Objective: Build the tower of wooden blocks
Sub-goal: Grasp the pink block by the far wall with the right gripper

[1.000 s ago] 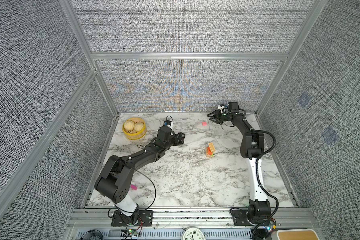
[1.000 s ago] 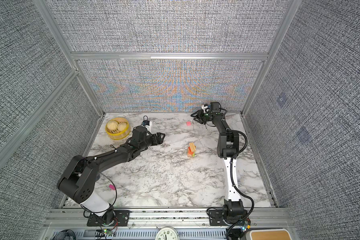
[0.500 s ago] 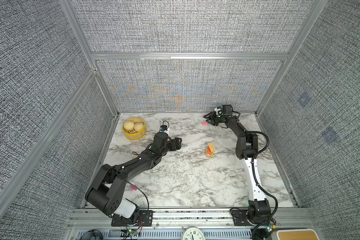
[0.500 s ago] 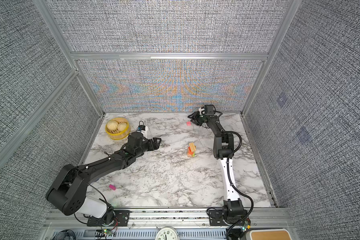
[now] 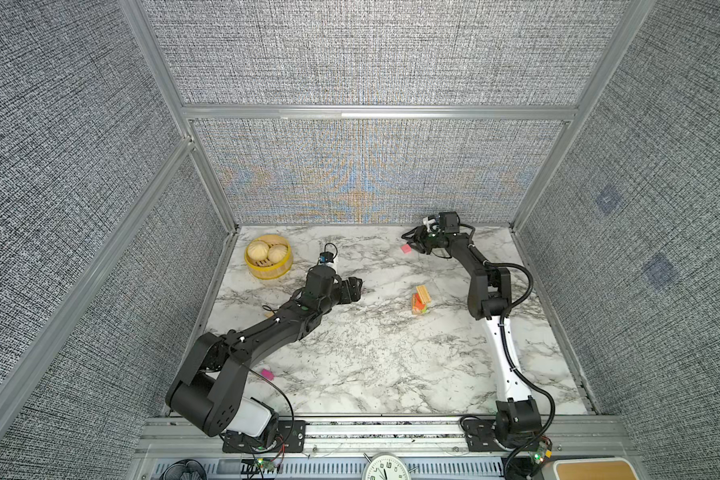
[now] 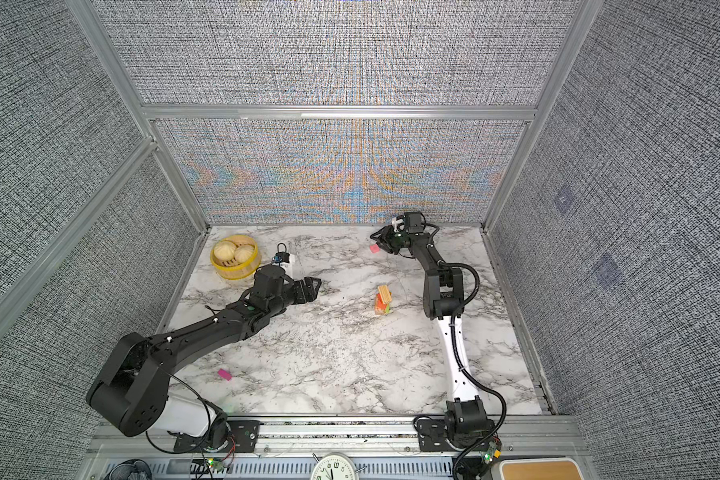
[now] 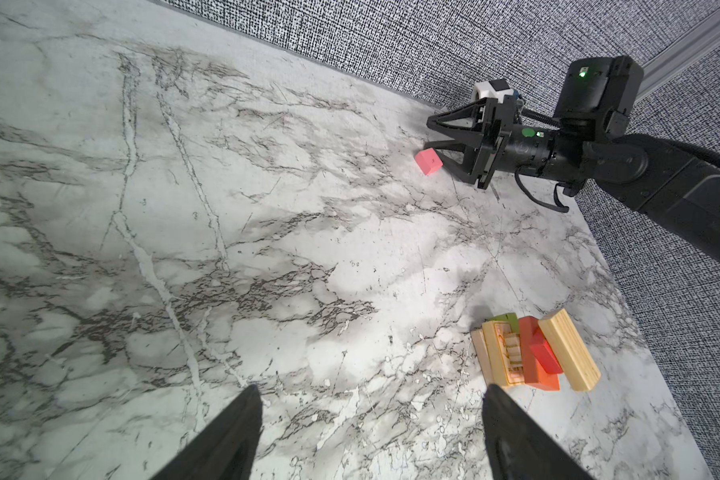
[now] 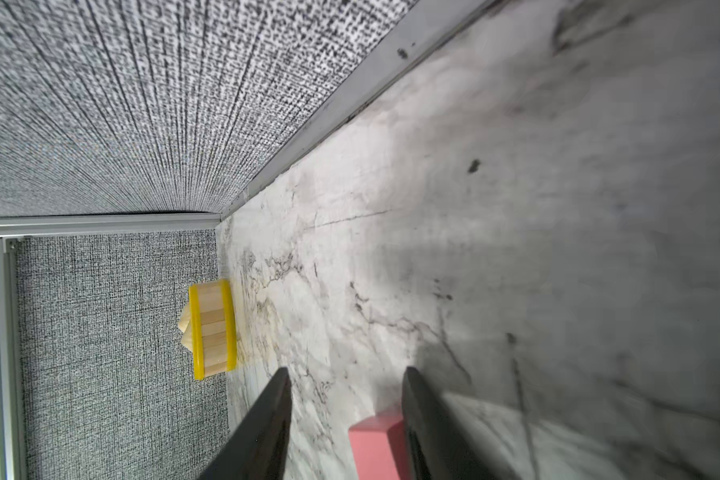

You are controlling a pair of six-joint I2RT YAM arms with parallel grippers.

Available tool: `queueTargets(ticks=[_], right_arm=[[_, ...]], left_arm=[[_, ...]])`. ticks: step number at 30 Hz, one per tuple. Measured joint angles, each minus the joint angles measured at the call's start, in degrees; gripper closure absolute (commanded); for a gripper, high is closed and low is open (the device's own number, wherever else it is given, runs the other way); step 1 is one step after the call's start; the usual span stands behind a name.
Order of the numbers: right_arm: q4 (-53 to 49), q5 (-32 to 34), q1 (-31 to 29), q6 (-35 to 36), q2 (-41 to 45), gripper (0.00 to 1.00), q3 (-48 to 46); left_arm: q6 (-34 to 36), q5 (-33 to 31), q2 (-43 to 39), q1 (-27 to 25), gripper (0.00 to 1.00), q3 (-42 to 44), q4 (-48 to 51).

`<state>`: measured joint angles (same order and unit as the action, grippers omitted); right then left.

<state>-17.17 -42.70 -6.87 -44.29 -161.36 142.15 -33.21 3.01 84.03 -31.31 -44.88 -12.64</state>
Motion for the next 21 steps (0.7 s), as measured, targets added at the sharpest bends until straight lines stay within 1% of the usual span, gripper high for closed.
queueTargets(ticks=[4,7,13,21], right_arm=[[-2.16,0.59,-1.11,2.56,0.48,0.54,0.02],[-5.35,2.56,-1.97,5.62,1.31,0.53,0.33],[-13.05,6.58,-3.61,13.09,3.56,0.50,0.35],[-22.88,12.02,-5.62,22.64,6.27,0.49,0.20]], left_arm=[[-0.15,0.04,0.00,0.02,0.16,0.74,-0.11],[-0.22,0.15,-0.13,0.00,0.16,1.40,-0.04],[-0.22,0.20,-0.57,0.00,0.16,1.95,-0.11],[-0.24,1.49,-0.57,0.00,0.16,2.08,-0.68]])
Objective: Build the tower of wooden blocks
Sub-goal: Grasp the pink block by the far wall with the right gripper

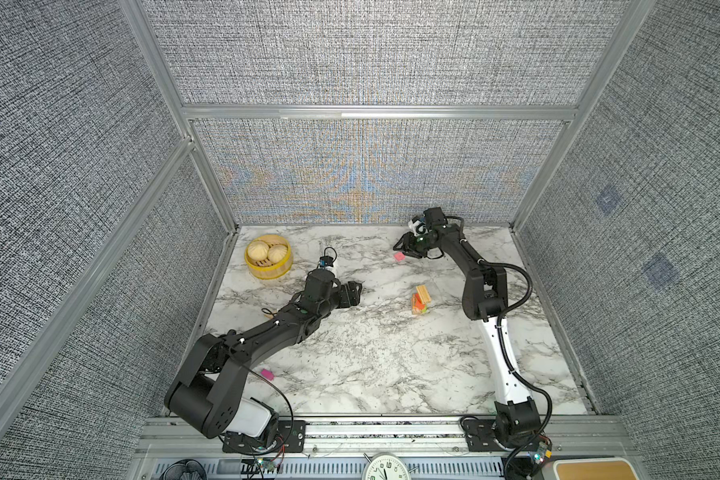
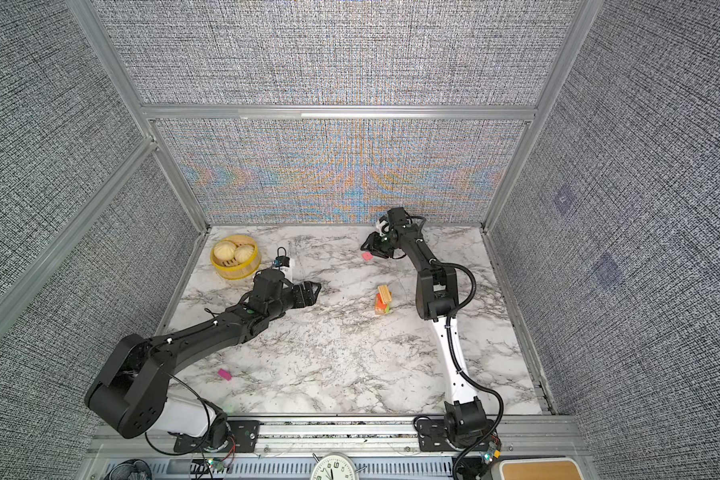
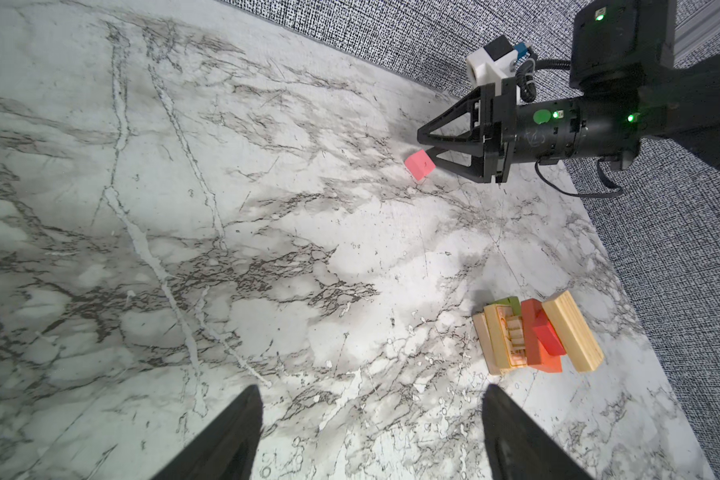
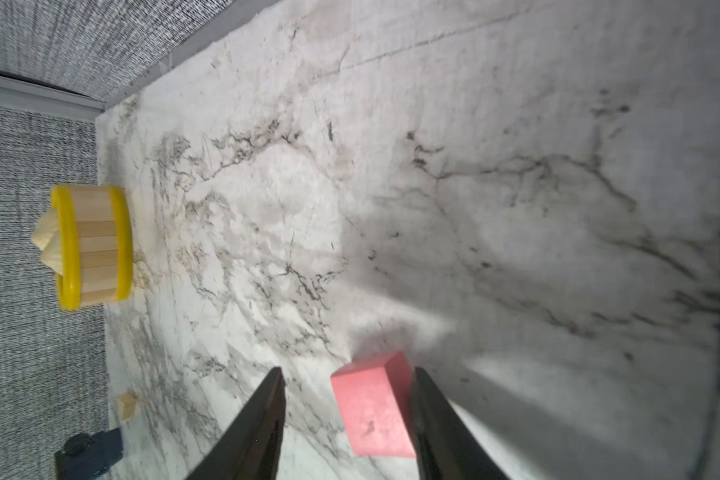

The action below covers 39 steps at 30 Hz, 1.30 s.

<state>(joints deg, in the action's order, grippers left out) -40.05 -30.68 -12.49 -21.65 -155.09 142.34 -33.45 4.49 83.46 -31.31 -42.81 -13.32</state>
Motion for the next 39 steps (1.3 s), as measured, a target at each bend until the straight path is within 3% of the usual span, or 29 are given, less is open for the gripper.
queueTargets(ticks=[13,28,39], right_arm=[[-7.30,11.15,-5.09,9.66,1.62,0.44,0.48],[-9.57,24.61,-9.33,5.66,0.57,0.44,3.89],[-9.68,31.47,-11.23,2.89,0.20,0.51,4.02]], left_arm=[[0.02,0.20,-1.07,0.02,0.16,0.94,-0.28],[0.26,0.04,-4.31,0.00,0.16,2.80,-0.26],[0.90,0.13,-5.68,0.00,0.16,2.86,0.81]])
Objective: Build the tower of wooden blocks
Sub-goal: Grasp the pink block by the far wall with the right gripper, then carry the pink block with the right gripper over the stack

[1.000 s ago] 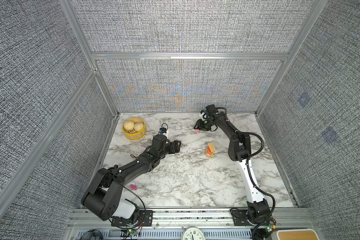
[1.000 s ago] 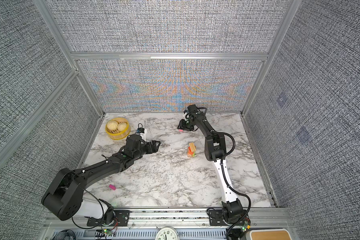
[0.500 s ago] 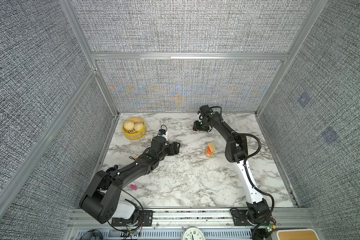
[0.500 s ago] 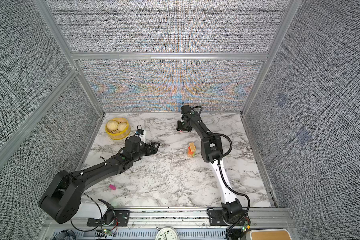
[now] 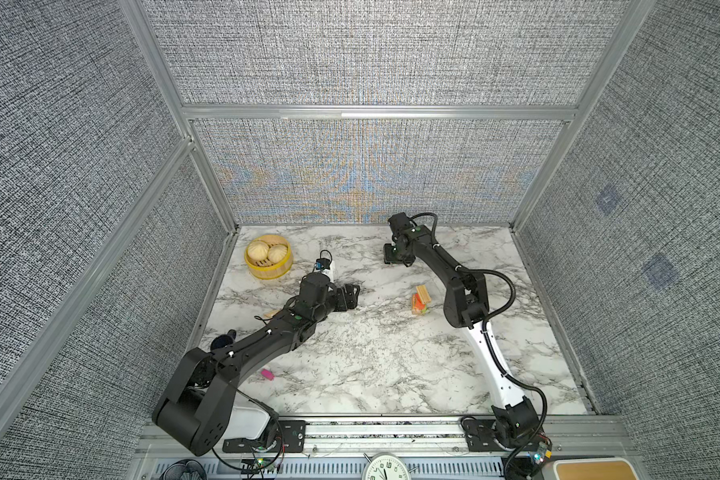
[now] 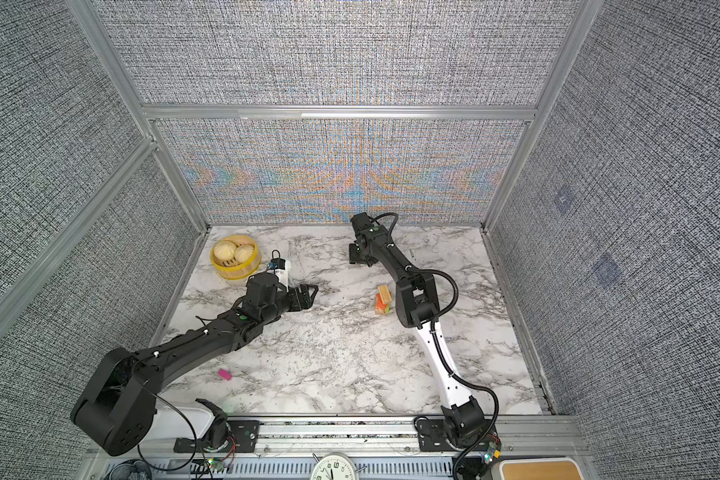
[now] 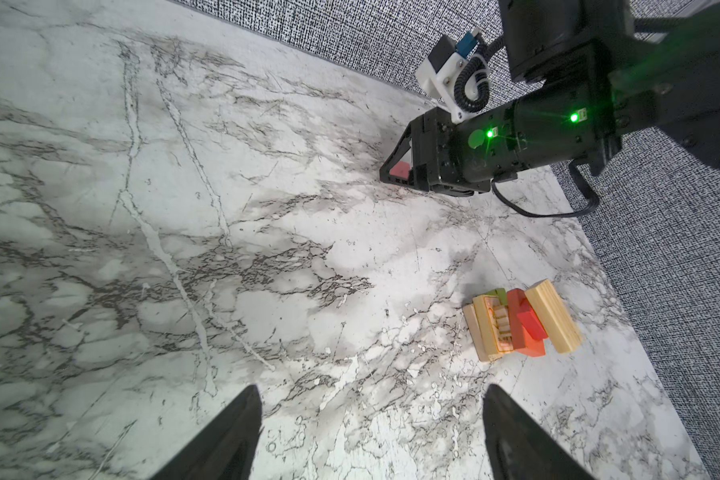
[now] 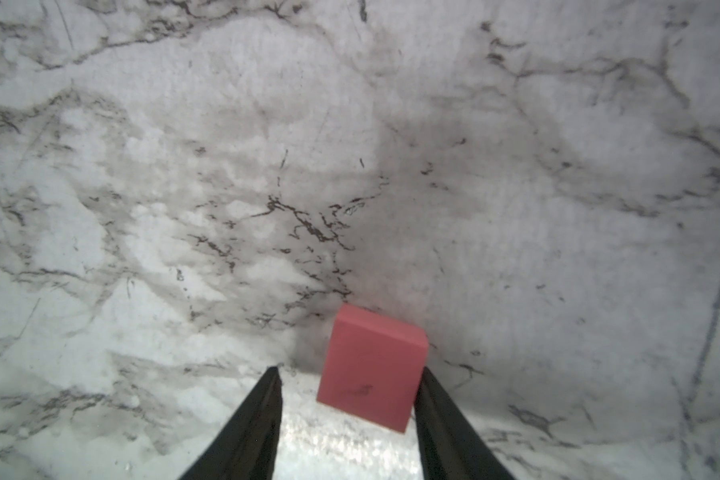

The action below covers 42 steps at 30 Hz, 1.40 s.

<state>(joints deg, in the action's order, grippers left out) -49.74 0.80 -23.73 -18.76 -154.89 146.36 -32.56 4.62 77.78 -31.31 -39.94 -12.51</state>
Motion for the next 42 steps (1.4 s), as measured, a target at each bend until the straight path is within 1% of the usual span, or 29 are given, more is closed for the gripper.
queueTargets(ticks=[3,12,15,17,19,22,26,29,31,33,37,39,42], right_arm=[[0.50,1.84,-0.26,-0.68,-0.24,0.54,0.04],[1.29,3.82,-0.28,-1.70,-0.28,0.66,-0.42],[2.69,4.20,-0.35,-1.70,1.03,0.69,-2.78],[3.26,4.20,-0.37,-1.70,2.82,0.71,-5.64],[3.21,3.76,-0.42,-1.70,4.61,0.72,-8.02],[2.84,3.56,-0.52,-1.66,7.52,0.73,-9.88],[3.58,3.15,-0.83,-0.74,13.20,0.73,-12.00],[4.17,2.93,-0.94,0.11,18.18,0.73,-15.54],[4.11,2.32,-0.94,0.70,22.29,0.73,-19.15],[4.07,1.81,-0.94,1.22,27.41,0.73,-23.80],[5.44,1.66,-0.98,2.51,38.77,0.73,-35.78],[5.86,1.66,-0.98,2.99,44.35,0.73,-42.27],[6.10,1.40,-0.98,3.30,50.47,0.73,-49.75]], left_arm=[[0.09,-0.13,-0.63,0.00,0.16,0.00,0.79],[0.20,-0.90,-2.75,0.00,0.16,0.11,3.89],[0.76,-1.88,-4.07,0.02,0.07,0.17,5.75],[0.85,-2.91,-4.98,0.00,0.03,0.22,7.37],[1.07,-3.82,-5.57,0.00,0.01,0.20,8.83],[1.05,-6.10,-6.14,0.02,0.01,0.11,11.32],[0.39,-7.65,-4.59,0.00,0.00,-1.75,13.99],[-2.58,-9.07,-2.14,-0.02,0.01,-6.51,19.19],[-2.49,-9.03,-0.33,0.00,0.01,-10.14,22.43],[-2.25,-8.92,1.22,-0.04,0.00,-12.39,24.41],[-1.60,-8.50,2.45,-0.02,0.01,-13.31,27.47],[-1.09,-8.50,2.21,-0.04,0.01,-13.27,27.54],[-0.74,-8.63,1.86,-0.26,0.01,-13.33,27.50]])
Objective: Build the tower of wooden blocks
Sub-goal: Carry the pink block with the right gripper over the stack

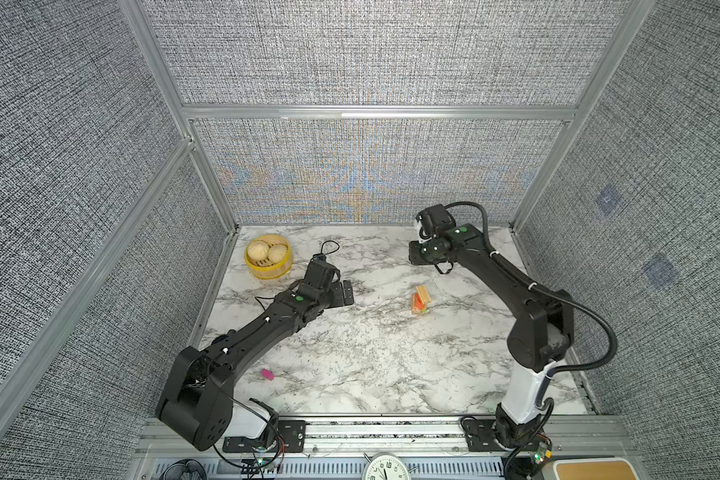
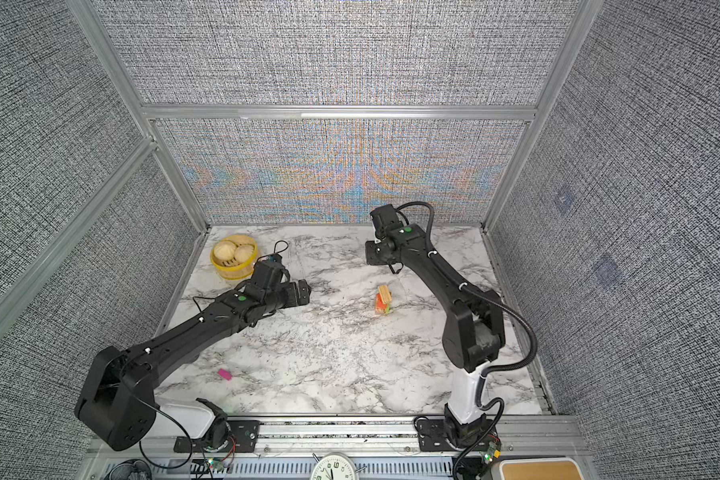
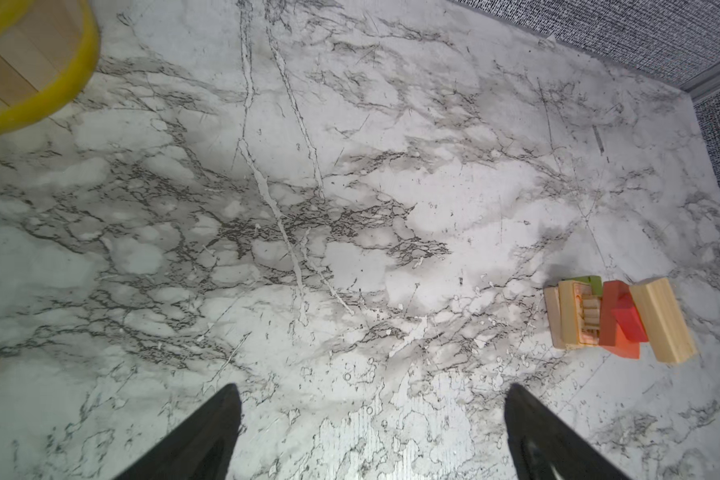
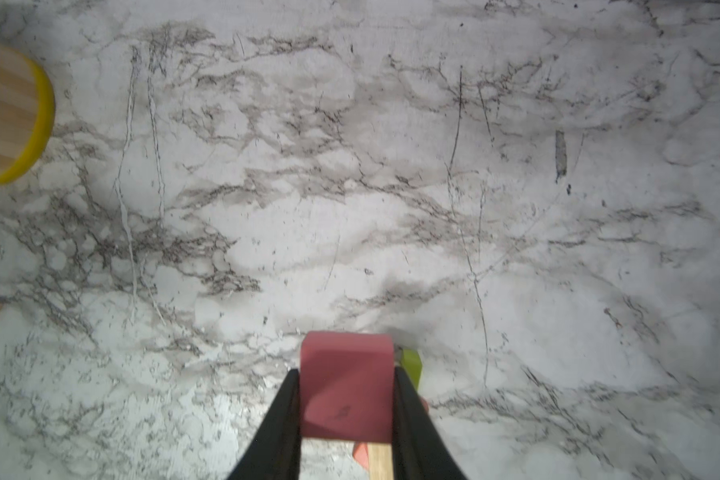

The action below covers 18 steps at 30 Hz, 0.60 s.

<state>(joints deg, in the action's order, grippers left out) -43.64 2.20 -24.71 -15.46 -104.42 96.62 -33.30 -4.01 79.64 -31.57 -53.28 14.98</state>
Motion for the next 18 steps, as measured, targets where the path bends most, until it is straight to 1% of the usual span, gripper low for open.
queueTargets(ticks=[5,7,11,18], right_arm=[[0.96,-1.07,-0.02,0.13,7.54,0.73,-10.51],[1.01,-1.20,-0.04,0.11,9.27,0.73,-13.03],[1.22,-1.42,-0.35,0.13,10.82,0.73,-15.65],[1.42,-2.32,-1.27,0.42,10.45,0.73,-17.33]], left_arm=[[0.52,-0.81,0.35,-0.92,0.01,-0.35,-0.24],[0.79,-1.20,0.72,-1.07,0.01,-0.33,-0.33],[1.05,-2.01,1.53,-1.40,0.01,-0.31,-0.31],[1.33,-2.29,1.68,-1.44,0.01,0.04,-0.28]])
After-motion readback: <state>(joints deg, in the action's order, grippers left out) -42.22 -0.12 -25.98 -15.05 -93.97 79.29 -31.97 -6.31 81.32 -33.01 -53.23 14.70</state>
